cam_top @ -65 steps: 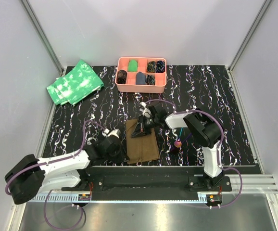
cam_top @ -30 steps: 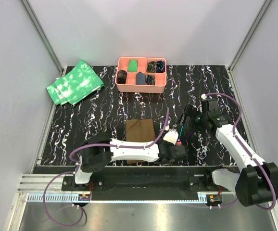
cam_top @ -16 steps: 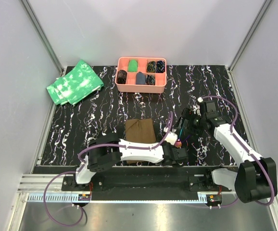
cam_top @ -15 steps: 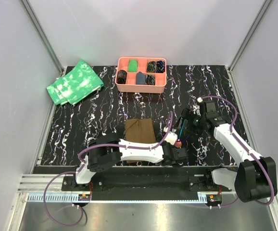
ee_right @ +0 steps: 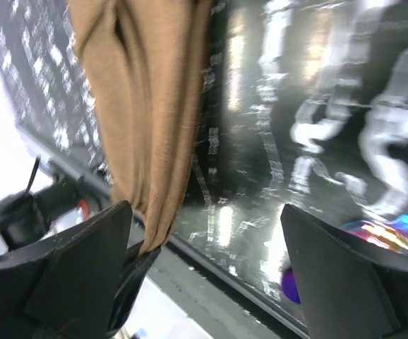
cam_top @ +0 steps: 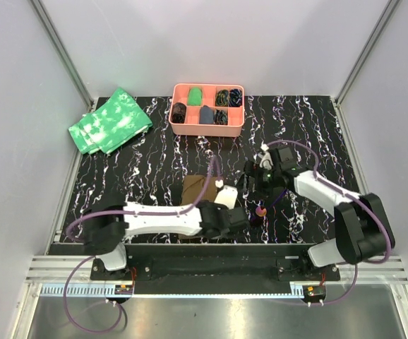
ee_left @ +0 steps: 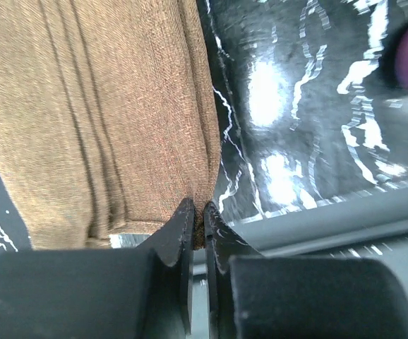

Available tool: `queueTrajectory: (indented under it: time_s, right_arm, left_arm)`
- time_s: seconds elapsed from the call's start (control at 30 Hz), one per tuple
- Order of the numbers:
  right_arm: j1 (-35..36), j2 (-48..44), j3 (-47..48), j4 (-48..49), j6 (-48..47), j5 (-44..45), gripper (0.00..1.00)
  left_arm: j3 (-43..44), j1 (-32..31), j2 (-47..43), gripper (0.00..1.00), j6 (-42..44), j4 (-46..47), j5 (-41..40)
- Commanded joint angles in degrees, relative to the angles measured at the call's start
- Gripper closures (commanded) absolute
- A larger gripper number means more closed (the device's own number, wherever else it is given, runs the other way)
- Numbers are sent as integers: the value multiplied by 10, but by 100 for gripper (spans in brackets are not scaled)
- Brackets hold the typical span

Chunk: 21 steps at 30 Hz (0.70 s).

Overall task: Fold the napkin into a case and place the utensils inside
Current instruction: Pick up the 2/3-rectangle-folded napkin from the center of the board, then pass from the left arm to the right

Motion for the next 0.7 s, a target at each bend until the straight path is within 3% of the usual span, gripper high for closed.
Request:
queueTrajectory:
  time_s: [0.0,0.3,0.67]
  right_arm:
    - [42,41,15,107,62,-64,3]
    - [84,139,8,235,121,-91,0]
    - [92,224,24,295,138,-103,19]
  left_arm:
    - [-40,17,-78,97,8,72,55]
    - [-76,27,-127,98,5,82,71]
    - [-90,30,-156,99,5,86,73]
